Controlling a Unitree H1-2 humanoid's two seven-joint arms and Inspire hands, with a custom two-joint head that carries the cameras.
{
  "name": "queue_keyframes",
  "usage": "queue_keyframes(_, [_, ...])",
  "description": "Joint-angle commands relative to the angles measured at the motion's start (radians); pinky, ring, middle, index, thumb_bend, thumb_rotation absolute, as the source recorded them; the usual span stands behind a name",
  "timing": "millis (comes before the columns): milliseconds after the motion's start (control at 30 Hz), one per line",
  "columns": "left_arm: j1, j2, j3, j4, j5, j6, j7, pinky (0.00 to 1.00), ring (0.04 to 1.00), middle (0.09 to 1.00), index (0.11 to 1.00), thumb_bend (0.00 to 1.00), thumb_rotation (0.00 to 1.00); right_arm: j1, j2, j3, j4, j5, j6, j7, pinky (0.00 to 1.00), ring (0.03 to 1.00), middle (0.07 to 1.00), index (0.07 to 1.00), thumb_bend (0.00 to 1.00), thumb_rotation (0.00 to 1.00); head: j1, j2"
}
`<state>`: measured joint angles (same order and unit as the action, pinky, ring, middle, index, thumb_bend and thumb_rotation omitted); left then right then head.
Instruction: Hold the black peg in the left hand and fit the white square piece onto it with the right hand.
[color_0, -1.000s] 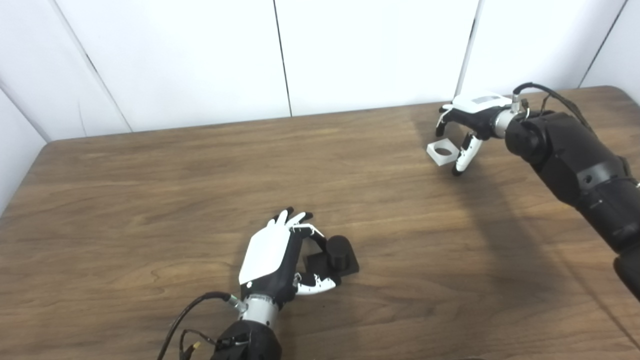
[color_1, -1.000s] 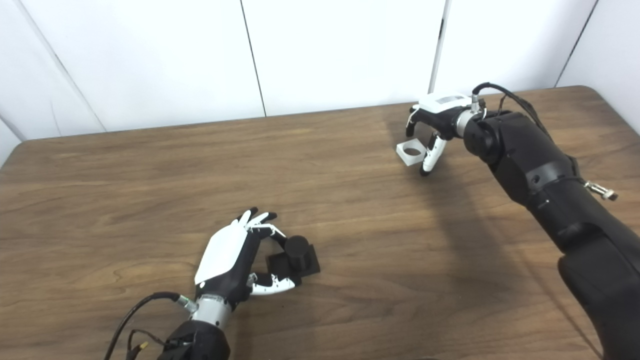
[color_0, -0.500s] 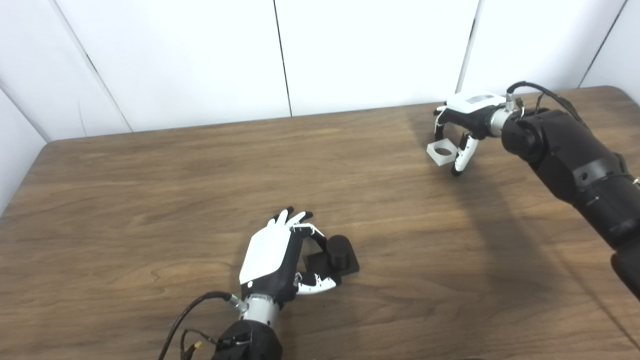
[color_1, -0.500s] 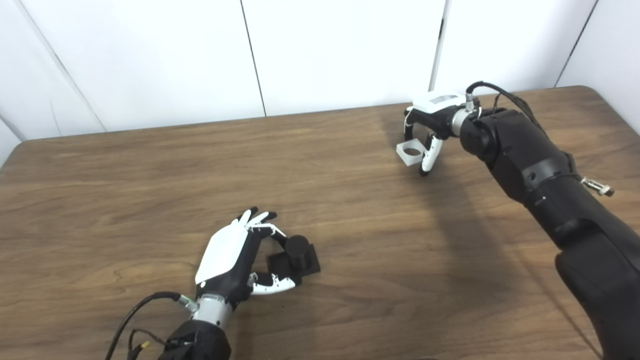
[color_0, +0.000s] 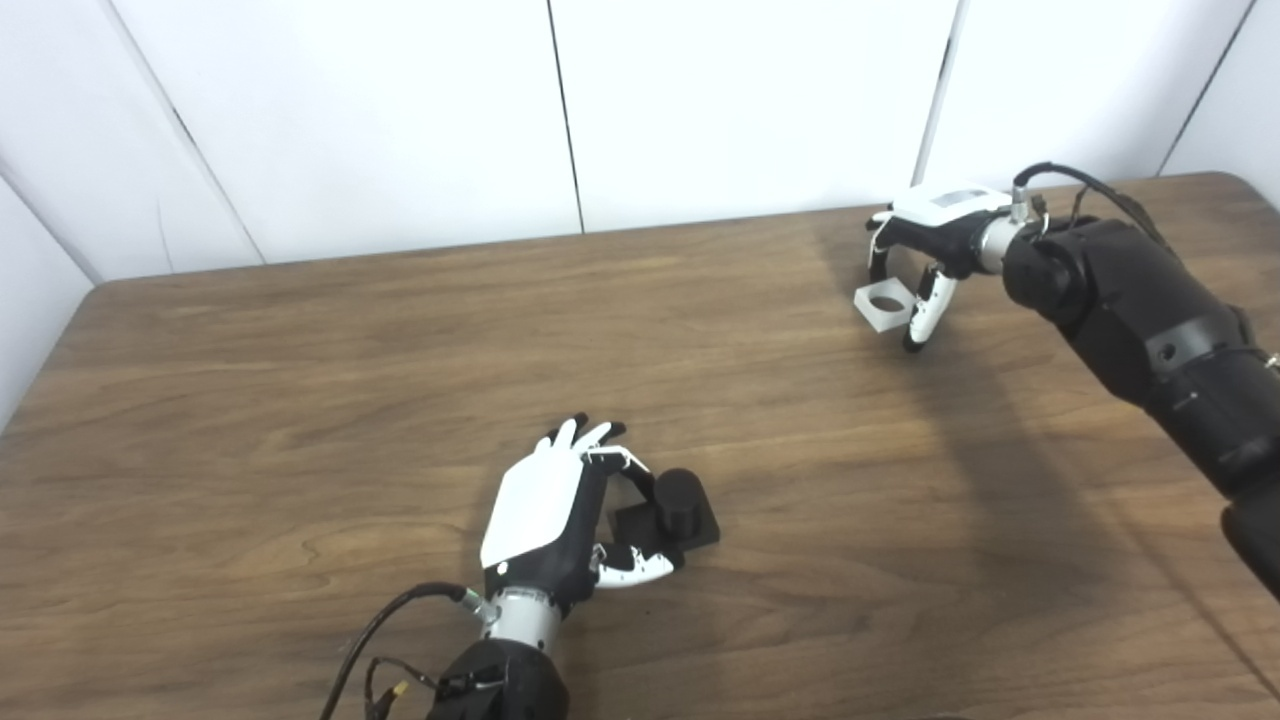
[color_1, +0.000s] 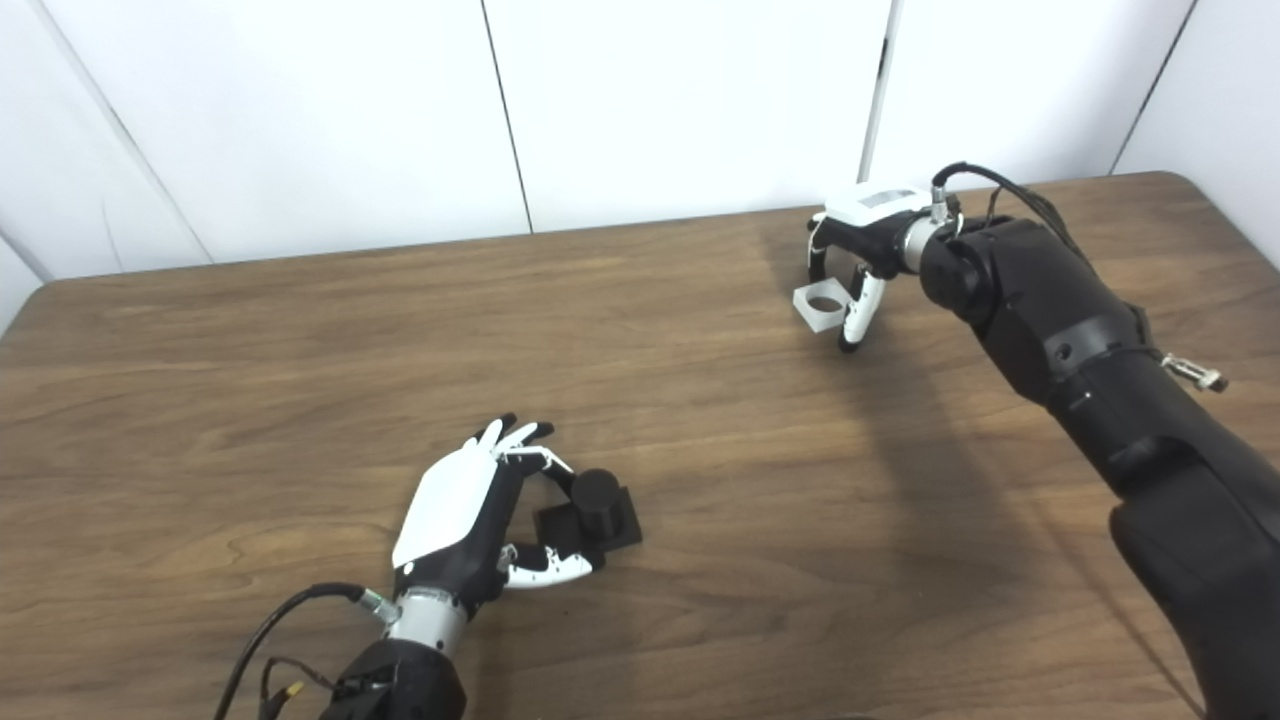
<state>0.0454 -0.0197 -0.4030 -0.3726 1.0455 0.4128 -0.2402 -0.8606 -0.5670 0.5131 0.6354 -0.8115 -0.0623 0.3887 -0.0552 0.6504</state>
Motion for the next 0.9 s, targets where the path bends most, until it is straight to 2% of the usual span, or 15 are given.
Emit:
queue_keyframes(0, [-0.015, -0.010, -0.007, -0.008, 0.024, 0.002, 0.002, 1.00, 1.000, 0.915, 0.495, 0.51, 0.06, -0.041, 0.009, 0.004, 0.002, 0.000, -0.020, -0.004, 1.00, 1.000, 0.953, 0.631, 0.75, 0.20, -0.005, 0.004])
queue_keyframes(667, [-0.011, -0.026, -0.007, 0.000, 0.030, 0.001, 0.014, 1.00, 1.000, 0.912, 0.494, 0.51, 0.06, -0.040, 0.006, -0.001, 0.013, -0.005, -0.058, -0.045, 1.00, 1.000, 0.933, 0.587, 0.74, 0.19, 0.003, 0.003])
queue_keyframes(700, [-0.011, -0.026, -0.007, 0.000, 0.031, 0.001, 0.014, 1.00, 1.000, 0.912, 0.494, 0.51, 0.07, -0.039, 0.006, -0.001, 0.012, -0.004, -0.059, -0.046, 1.00, 1.000, 0.933, 0.531, 0.61, 0.17, 0.005, 0.002])
queue_keyframes(733, [-0.011, -0.025, -0.006, 0.000, 0.030, 0.000, 0.016, 1.00, 1.000, 0.912, 0.494, 0.51, 0.07, -0.039, 0.005, -0.002, 0.012, -0.003, -0.061, -0.048, 1.00, 1.000, 0.932, 0.504, 0.55, 0.15, 0.005, 0.002])
queue_keyframes(867, [-0.011, -0.023, -0.006, 0.002, 0.029, -0.007, 0.020, 1.00, 1.000, 0.912, 0.494, 0.51, 0.06, -0.039, 0.005, -0.007, 0.017, 0.002, -0.072, -0.056, 1.00, 1.000, 0.927, 0.491, 0.52, 0.15, 0.005, 0.001])
